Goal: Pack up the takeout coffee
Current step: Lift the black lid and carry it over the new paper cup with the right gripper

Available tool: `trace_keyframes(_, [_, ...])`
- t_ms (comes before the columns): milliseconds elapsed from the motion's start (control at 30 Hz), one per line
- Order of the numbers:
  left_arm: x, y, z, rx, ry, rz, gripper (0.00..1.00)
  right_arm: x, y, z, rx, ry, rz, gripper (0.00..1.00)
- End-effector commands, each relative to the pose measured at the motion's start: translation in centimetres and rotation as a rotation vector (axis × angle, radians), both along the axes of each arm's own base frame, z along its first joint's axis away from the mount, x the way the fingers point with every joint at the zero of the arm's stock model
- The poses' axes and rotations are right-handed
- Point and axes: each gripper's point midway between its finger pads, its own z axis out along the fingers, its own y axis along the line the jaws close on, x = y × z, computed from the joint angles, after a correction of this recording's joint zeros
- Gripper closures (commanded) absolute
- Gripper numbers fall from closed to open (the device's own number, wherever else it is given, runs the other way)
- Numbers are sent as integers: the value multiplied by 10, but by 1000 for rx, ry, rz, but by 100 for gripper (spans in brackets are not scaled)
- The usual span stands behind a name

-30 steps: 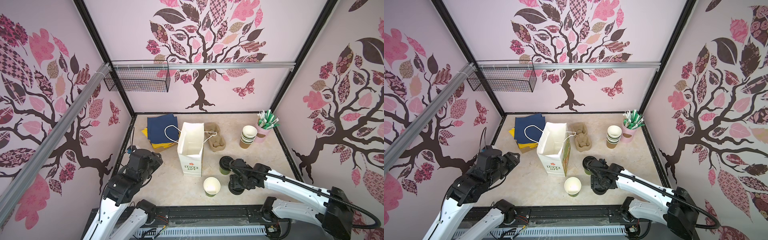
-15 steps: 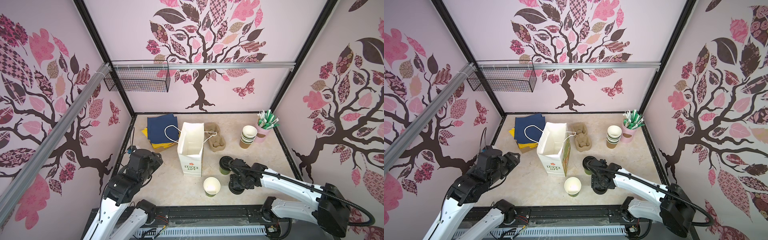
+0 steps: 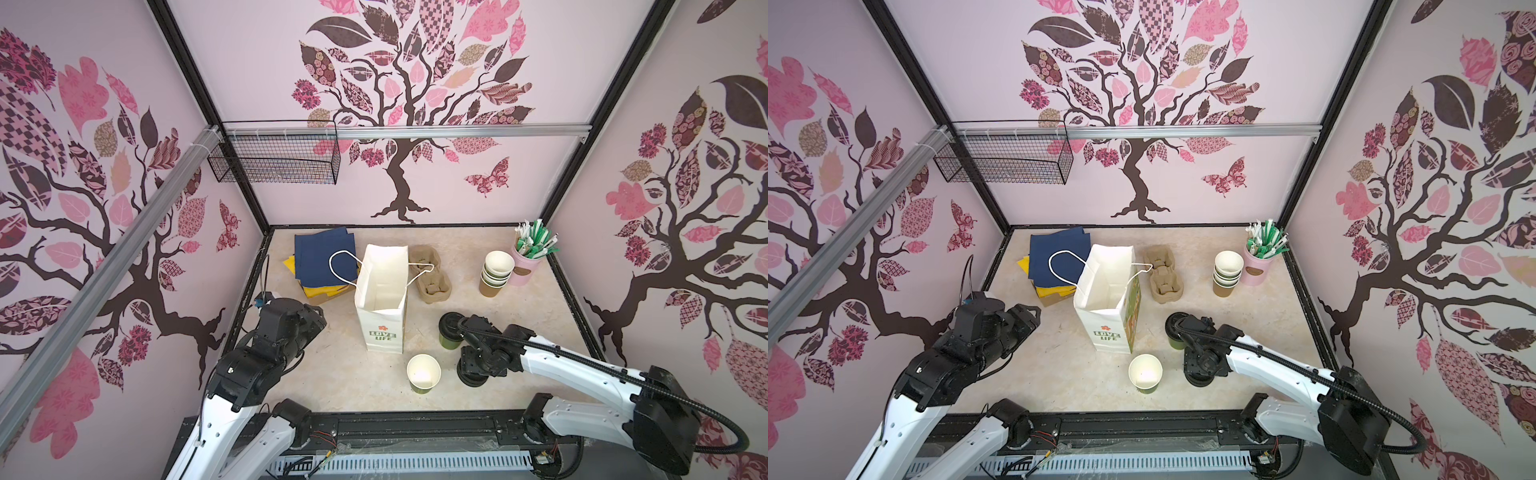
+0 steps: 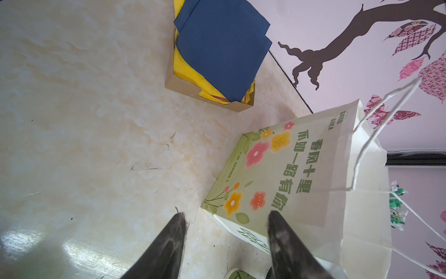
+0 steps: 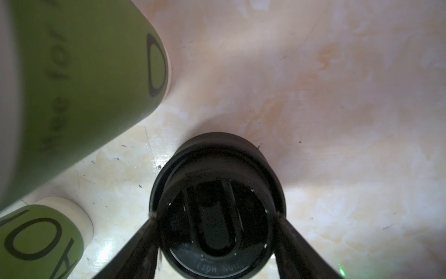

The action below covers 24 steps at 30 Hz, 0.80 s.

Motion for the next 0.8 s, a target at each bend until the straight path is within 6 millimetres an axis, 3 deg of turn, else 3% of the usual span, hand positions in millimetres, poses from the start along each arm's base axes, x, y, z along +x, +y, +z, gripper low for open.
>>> trace_keyframes(0, [2, 0, -6, 5, 2, 2, 42, -1, -9, 15, -12, -10, -64, 30])
trace_keyframes(433, [2, 0, -6, 12, 4, -5, 42, -7, -25, 48, 8, -73, -115, 31])
trace_keyframes(767, [0, 1, -10, 33, 8, -17, 42, 15, -34, 129, -15, -275, -26, 32])
